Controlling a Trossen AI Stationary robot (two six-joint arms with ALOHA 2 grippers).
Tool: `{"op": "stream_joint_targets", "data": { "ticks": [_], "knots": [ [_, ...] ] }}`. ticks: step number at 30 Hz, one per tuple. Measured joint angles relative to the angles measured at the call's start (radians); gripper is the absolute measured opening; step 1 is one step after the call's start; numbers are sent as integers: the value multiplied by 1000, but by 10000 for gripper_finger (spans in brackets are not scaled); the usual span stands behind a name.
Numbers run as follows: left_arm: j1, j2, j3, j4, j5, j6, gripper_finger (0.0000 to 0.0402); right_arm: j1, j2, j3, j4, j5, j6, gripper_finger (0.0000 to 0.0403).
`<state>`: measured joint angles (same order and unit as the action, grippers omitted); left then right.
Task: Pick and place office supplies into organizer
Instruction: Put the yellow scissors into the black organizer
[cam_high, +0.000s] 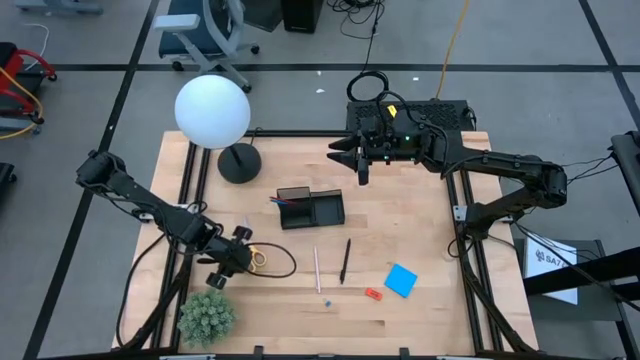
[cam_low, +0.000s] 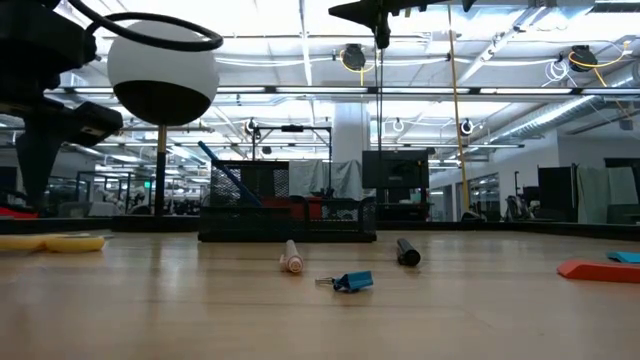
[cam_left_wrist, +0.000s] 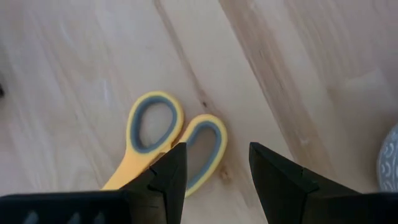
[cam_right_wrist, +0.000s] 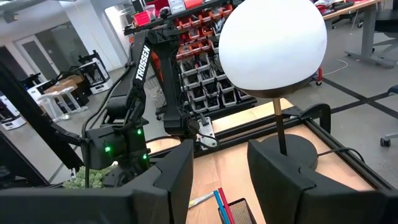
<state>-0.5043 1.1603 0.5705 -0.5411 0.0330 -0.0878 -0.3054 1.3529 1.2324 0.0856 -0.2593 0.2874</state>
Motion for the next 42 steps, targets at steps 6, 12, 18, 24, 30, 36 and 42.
{"op": "stream_joint_targets", "data": {
  "ticks": [6, 12, 18, 24, 30, 36, 42],
  "knots": [
    [-1, 0, 0, -1, 24, 62, 165, 0, 0, 0, 0, 0, 0, 144],
    [0, 61, 0, 5, 40, 87, 165, 0, 0, 0, 0, 1, 0, 144],
    [-1, 177, 0, 80, 72, 92, 165, 0, 0, 0, 0, 1, 4, 144],
    [0, 267, 5, 128, 62, 121, 165, 0, 0, 0, -2, 1, 34, 144],
    [0, 280, 4, 149, 55, 121, 165, 0, 0, 0, -12, 1, 38, 144],
    [0, 280, 3, 152, 47, 108, 156, 0, 0, 0, -12, 1, 35, 144],
    [0, 280, 3, 153, 36, 80, 95, 0, 0, 0, -15, 1, 34, 144]
  ]
}}
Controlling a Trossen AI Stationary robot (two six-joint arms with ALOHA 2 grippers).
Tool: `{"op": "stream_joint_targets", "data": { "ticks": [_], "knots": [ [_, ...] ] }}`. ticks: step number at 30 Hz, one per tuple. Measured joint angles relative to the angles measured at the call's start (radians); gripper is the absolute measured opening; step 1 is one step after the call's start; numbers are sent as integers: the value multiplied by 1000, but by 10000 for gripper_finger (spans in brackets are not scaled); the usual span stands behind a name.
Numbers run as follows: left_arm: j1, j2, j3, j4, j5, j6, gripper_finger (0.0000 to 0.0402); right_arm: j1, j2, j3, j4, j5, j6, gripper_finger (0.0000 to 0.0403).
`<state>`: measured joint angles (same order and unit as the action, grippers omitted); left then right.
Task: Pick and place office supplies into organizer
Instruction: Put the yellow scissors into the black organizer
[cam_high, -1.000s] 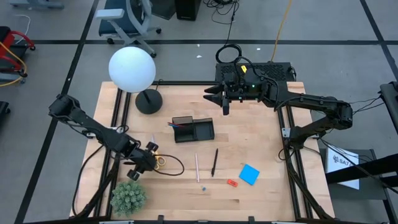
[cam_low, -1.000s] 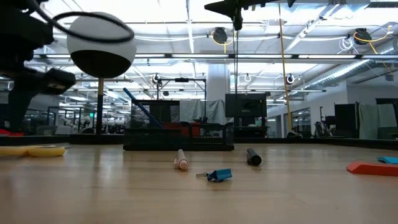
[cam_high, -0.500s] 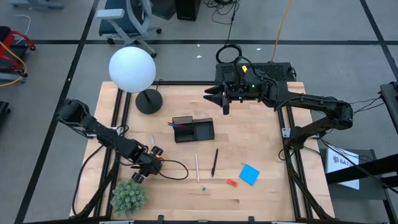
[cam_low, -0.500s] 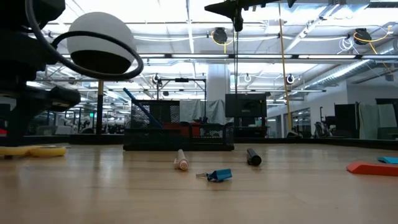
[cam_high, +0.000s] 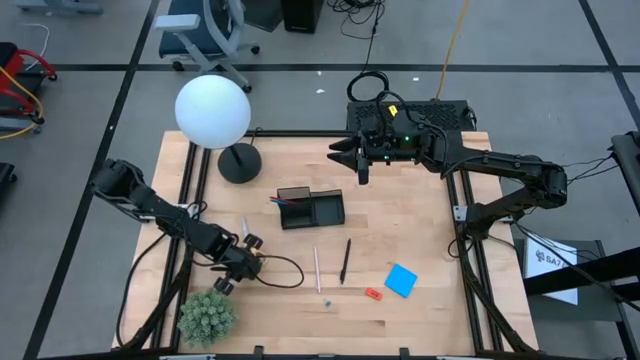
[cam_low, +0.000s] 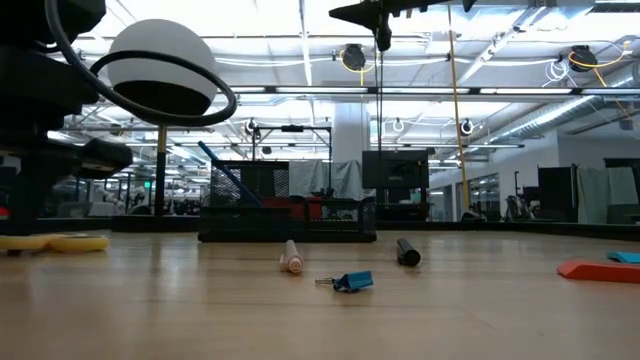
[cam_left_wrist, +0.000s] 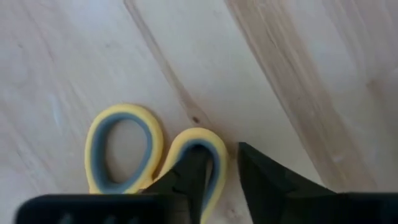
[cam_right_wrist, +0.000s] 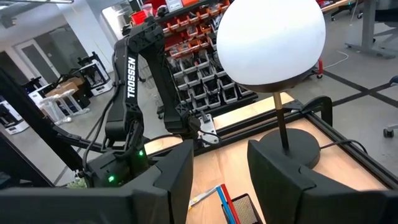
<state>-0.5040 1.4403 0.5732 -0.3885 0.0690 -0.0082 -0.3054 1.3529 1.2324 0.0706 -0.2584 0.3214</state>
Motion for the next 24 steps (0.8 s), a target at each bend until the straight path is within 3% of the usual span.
{"op": "stream_joint_targets", "data": {
  "ticks": [8, 24],
  "knots": [
    [0, 1, 15, -6, 1, -46, 10, 0, 0, 0, -17, 0, 0, 144],
    [0, 8, 111, -144, -3, -90, 4, 0, 0, 0, -17, 0, -4, 144]
  ]
}}
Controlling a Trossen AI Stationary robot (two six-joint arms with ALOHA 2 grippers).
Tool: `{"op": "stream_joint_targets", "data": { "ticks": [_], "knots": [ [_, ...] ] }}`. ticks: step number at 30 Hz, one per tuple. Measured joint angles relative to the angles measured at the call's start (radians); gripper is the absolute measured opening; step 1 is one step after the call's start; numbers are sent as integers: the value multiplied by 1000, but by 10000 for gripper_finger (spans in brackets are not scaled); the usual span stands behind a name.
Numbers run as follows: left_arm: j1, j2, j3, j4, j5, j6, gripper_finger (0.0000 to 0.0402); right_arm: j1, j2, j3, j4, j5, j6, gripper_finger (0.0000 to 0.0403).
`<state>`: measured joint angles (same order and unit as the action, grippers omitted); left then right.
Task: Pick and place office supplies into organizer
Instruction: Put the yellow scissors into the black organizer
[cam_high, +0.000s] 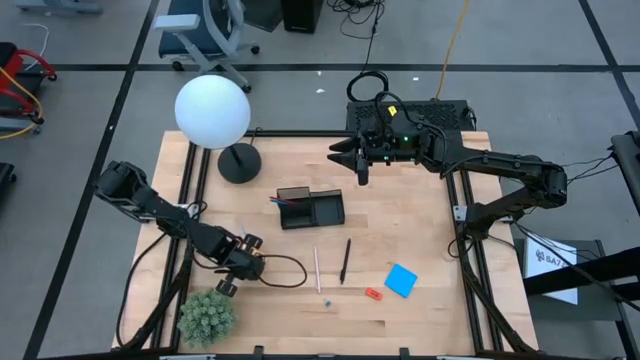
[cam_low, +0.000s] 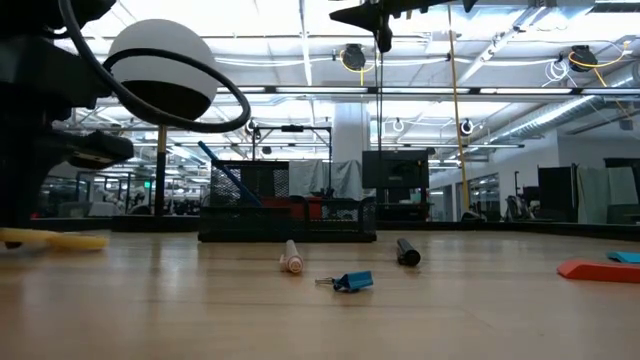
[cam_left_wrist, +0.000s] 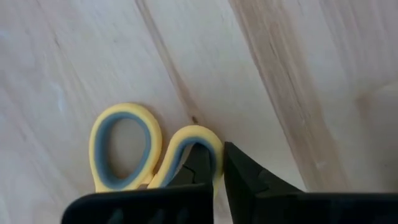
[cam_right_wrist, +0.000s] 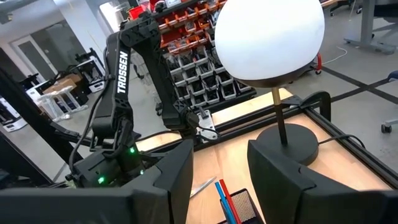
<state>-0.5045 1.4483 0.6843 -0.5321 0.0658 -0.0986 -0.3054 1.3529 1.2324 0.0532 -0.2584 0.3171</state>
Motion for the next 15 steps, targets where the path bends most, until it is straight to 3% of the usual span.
{"op": "stream_joint_targets", "data": {
  "ticks": [7, 15],
  "knots": [
    [0, -27, 25, -79, -6, -16, 3, 0, 0, 0, -2, 0, -12, 144],
    [0, -146, 27, -130, -43, -76, 1, 0, 0, 0, -6, 0, -15, 144]
  ]
}}
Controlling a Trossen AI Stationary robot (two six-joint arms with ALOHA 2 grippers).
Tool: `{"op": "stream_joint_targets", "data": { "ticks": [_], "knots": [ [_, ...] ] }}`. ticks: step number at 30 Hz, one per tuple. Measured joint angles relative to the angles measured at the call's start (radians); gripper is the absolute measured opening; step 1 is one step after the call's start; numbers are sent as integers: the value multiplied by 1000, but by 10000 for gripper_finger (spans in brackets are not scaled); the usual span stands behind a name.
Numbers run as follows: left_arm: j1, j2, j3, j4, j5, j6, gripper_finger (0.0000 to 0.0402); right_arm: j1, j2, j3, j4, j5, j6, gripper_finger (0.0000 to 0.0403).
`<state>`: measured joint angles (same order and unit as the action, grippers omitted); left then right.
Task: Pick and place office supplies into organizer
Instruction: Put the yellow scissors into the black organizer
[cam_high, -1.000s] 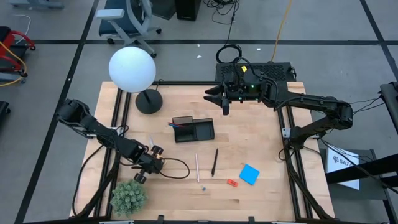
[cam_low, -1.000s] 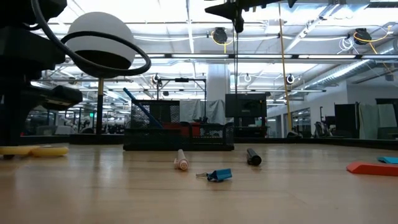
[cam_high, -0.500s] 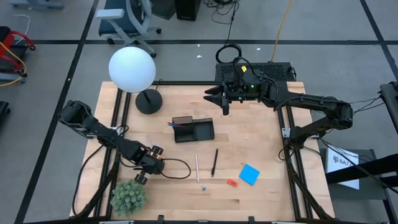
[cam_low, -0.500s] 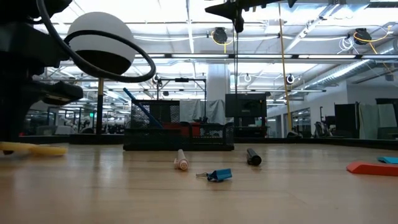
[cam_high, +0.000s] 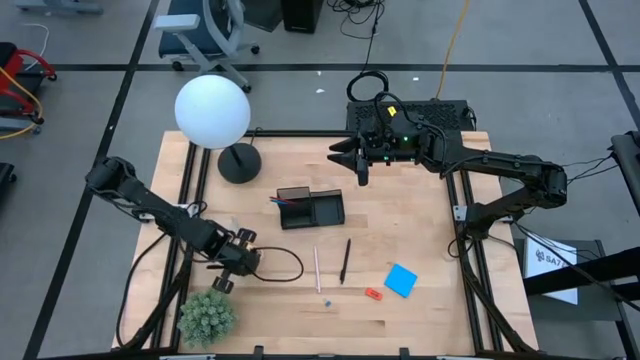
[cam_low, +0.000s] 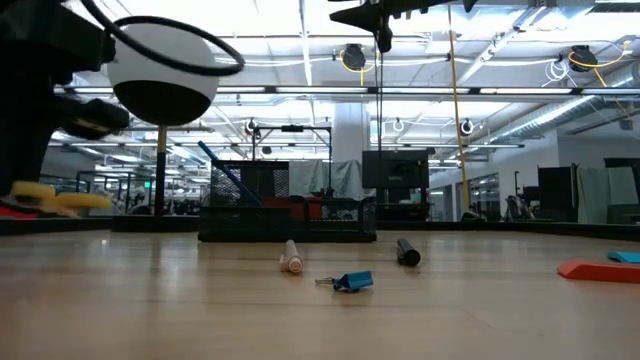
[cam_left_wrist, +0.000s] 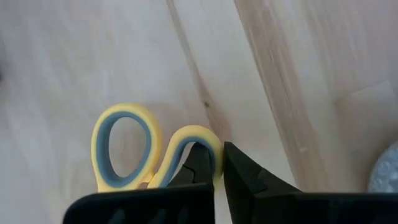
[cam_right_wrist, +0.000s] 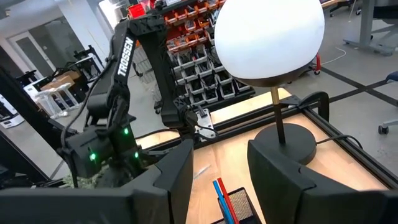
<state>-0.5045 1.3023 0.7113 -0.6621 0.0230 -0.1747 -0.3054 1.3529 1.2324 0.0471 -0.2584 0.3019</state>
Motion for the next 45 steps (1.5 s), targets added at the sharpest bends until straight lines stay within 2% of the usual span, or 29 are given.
{"op": "stream_joint_targets", "data": {
  "ticks": [9, 21, 27, 39, 45],
  "knots": [
    [0, -169, 0, -42, -39, -126, 1, 0, 0, 0, 0, 0, 0, 144],
    [0, -354, 1, -6, -87, -327, 0, -1, 0, 0, 0, 19, -15, 144],
    [1, -420, 1, 115, -143, -372, 0, -1, 0, 0, 0, 78, -24, 144],
    [84, -511, 2, 415, -234, -380, 0, -8, 0, 0, 9, 79, 27, 144],
    [135, -520, 2, 526, -243, -346, 0, -8, 0, 0, 12, 79, 53, 144]
  ]
}}
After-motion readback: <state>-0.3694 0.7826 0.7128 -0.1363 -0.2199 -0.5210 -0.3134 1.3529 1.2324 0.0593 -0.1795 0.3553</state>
